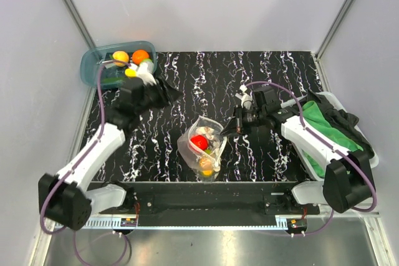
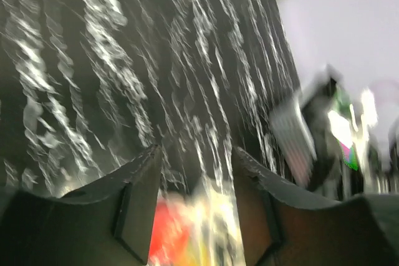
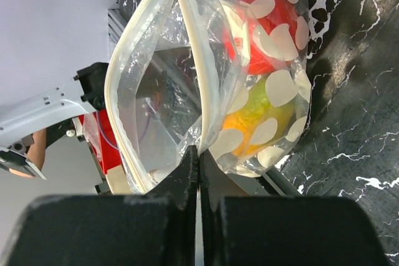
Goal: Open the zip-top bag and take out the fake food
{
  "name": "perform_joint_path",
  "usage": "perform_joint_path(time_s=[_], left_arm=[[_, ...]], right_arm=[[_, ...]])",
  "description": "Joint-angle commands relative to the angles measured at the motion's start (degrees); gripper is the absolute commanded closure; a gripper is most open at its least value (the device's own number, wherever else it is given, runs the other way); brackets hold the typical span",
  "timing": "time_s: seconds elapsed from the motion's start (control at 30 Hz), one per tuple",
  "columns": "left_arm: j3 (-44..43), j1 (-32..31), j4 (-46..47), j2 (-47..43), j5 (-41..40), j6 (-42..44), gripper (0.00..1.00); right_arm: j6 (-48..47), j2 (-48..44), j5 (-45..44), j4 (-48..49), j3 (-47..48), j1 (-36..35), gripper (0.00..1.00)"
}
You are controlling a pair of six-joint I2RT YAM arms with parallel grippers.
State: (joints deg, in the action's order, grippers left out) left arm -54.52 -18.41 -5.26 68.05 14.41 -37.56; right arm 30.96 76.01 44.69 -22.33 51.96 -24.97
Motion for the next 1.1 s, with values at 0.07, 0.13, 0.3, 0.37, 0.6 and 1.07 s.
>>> perform_joint_path(time_s=[0.07,0.13,0.3,0.37,0.6,1.07], left_arm=[[5.92,-14.42,-7.92,-9.51,-2.63,3.46,0.50],[5.39,-18.57,-9.86,-9.69,-4.56,4.16,0.50],[-1.26,-29.83,-15.99,-3.03,-9.49,4.52,0.55],[-2.78,-31.06,-17.68,1.27,-9.58,3.55,0.62],[-5.94,-31.51,-21.02,9.36,-9.67,2.93,0.65],[-5.60,-31.60,-25.68,6.92,-10.99,5.13,0.63]], right_arm=[[2.17,1.16,1.89,2.37,3.84,0.36,1.00],[3.14,1.60,2.33,2.73,4.11,0.45,1.00],[4.37,1.78,2.51,2.82,4.81,0.36,1.00],[4.55,1.08,2.07,2.73,4.81,0.36,1.00],[6.39,-0.86,1.28,3.08,3.67,0.36,1.00],[15.61,5.82,6.55,14.05,8.51,-4.03,1.00]])
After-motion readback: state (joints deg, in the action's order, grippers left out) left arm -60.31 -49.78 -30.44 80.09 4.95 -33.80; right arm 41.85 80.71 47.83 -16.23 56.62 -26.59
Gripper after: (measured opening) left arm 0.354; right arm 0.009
